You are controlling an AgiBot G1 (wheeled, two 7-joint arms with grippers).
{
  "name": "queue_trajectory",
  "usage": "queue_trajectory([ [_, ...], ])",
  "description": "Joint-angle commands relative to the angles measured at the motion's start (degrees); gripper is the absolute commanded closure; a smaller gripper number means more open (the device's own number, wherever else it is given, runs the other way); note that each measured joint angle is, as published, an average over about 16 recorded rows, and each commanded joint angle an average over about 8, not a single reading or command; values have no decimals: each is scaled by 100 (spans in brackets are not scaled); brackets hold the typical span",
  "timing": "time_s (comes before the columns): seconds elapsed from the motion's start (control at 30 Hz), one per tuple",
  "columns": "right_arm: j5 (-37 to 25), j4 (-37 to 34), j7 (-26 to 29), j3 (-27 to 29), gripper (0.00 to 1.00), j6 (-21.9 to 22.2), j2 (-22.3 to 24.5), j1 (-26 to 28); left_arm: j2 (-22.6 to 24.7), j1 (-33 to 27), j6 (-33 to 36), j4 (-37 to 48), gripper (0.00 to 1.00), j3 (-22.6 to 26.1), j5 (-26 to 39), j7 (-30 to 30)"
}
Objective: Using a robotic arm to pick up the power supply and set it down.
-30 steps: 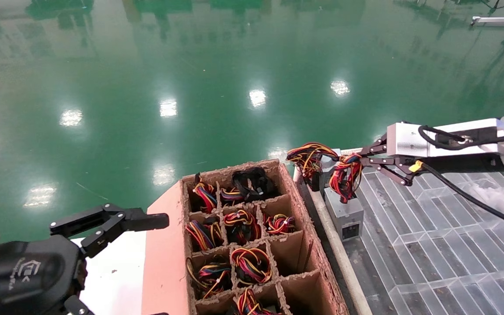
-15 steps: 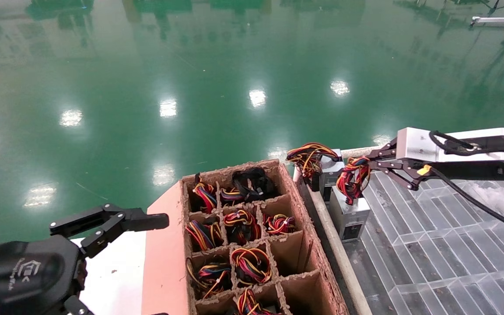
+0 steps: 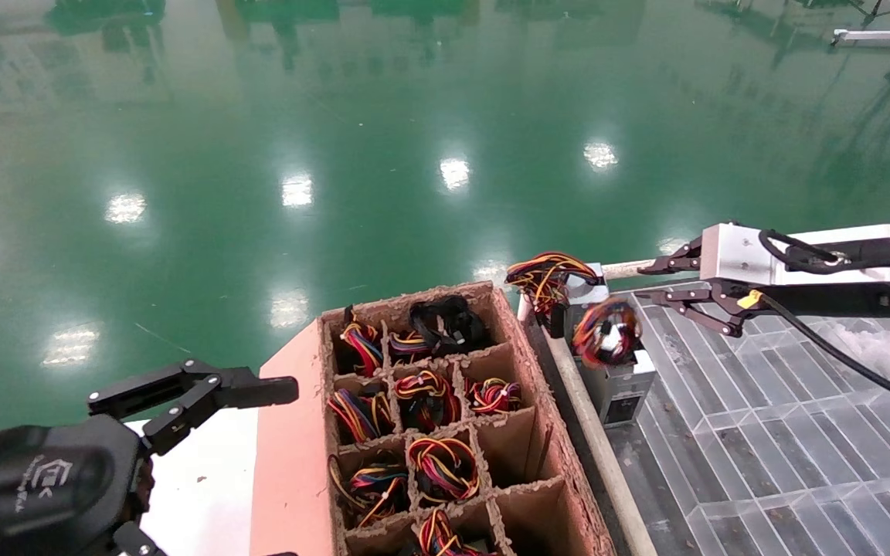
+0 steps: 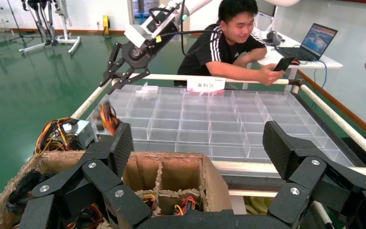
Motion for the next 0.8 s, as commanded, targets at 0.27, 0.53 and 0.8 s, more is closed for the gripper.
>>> queue_trajectory([
  [0.27,3,52,22,-3,0,-12,2,-13,0,0,0,0,0,0,0,0],
  [0.53,400,451,343,106,0,-88,127,-350,0,0,0,0,0,0,0,0],
  [0.8,1124,1162,927,306,0,-225,354,-960,0,0,0,0,0,1,0,0],
])
